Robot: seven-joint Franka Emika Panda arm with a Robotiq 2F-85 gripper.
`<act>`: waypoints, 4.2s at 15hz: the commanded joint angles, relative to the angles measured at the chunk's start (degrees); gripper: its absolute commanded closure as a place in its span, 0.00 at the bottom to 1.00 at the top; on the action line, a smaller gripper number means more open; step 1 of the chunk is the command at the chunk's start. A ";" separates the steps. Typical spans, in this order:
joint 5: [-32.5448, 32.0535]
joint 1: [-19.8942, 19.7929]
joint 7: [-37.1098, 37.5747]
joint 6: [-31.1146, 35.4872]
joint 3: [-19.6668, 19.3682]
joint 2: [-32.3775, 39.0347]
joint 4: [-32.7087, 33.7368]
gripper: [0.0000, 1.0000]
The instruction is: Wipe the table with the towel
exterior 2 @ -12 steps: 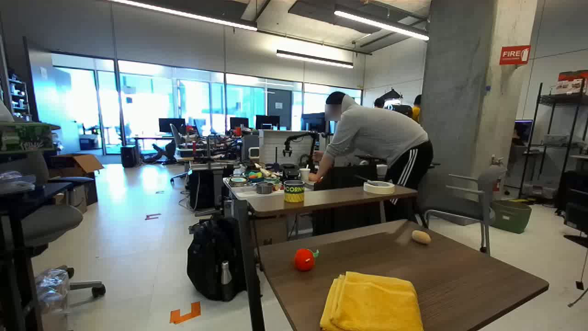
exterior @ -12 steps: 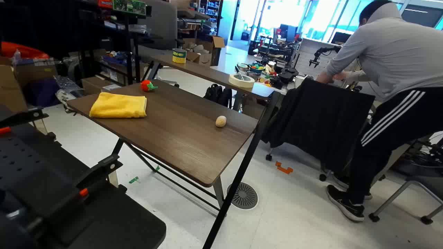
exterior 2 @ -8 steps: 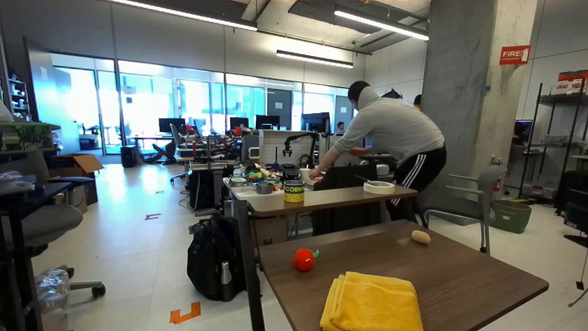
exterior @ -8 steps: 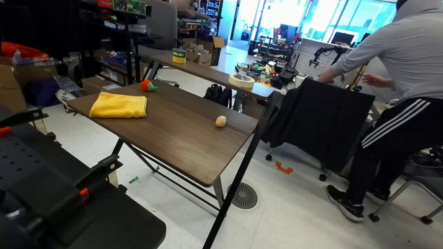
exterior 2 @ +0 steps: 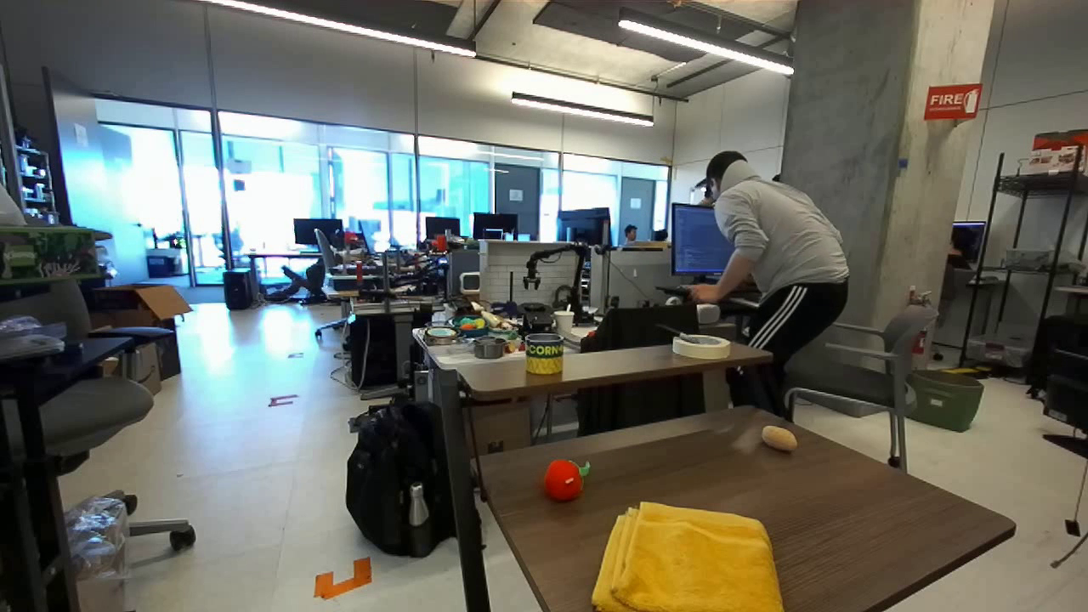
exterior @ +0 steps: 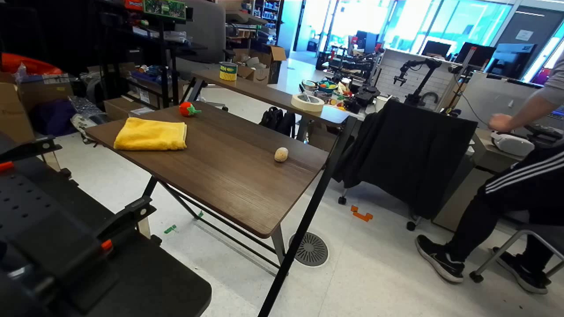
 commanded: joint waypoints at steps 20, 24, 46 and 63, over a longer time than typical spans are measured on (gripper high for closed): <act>14.85 2.90 7.36 31.47 10.09 14.70 -3.41 0.00; 13.83 2.79 10.02 37.03 14.68 19.09 -4.70 0.00; 0.61 10.67 51.35 55.90 17.37 55.83 14.54 0.00; -0.82 19.90 68.41 43.61 16.96 75.80 40.58 0.00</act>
